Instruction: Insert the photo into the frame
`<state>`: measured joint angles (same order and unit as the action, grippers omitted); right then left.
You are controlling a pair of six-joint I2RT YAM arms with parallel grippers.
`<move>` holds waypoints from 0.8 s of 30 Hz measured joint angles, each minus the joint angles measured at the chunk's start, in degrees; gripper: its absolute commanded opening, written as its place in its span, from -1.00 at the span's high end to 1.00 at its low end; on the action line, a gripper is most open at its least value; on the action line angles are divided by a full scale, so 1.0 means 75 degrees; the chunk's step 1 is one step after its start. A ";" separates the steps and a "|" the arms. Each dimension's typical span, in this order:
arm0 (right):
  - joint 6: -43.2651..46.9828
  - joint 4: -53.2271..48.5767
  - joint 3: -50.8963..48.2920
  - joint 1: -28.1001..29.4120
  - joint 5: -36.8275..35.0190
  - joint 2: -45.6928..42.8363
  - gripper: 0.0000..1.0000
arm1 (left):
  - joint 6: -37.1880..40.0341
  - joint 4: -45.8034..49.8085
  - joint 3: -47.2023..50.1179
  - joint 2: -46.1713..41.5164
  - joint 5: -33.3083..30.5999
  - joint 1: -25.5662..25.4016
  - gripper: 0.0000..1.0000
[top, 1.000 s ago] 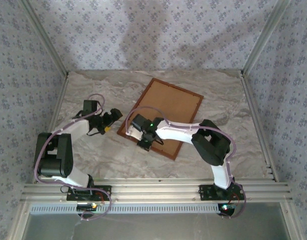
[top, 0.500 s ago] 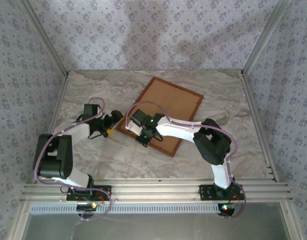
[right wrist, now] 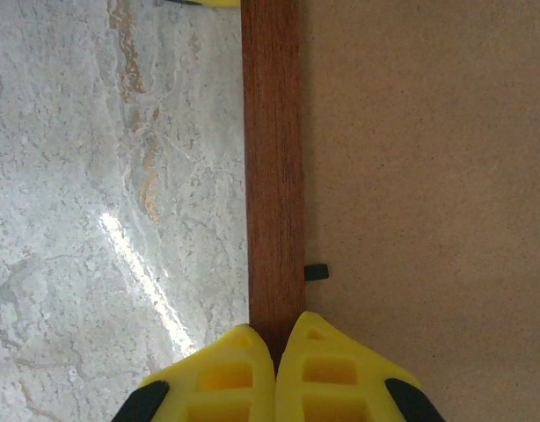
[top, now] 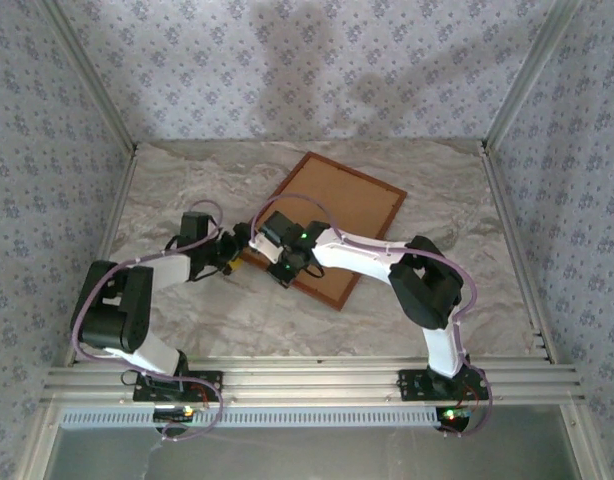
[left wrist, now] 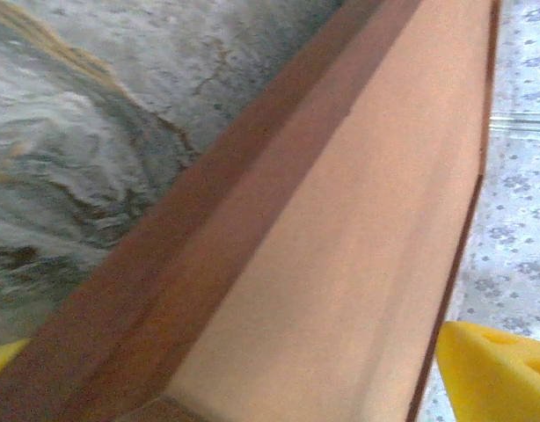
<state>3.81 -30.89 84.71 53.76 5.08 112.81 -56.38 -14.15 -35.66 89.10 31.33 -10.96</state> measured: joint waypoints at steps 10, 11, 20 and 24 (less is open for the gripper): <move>-0.0259 0.0117 0.0061 -0.0087 0.0143 0.0000 1.00 | -0.0495 -0.1169 0.0399 0.0052 -0.0213 -0.0157 -0.17; -0.0291 0.0111 0.0096 -0.0102 0.0157 0.0000 1.00 | -0.0507 -0.1207 0.0423 0.0052 -0.0274 -0.0192 0.02; -0.0603 0.0085 0.0315 -0.0166 0.0221 0.0090 1.00 | -0.0498 -0.1524 0.0568 0.0023 -0.0498 -0.0312 0.36; -0.0656 -0.0006 0.0405 -0.0195 0.0239 0.0117 1.00 | -0.0560 -0.1606 0.0577 -0.0058 -0.0495 -0.0312 0.47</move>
<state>-1.10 -30.94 87.74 52.29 6.87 113.69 -60.58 -26.20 -31.33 88.66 27.62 -13.30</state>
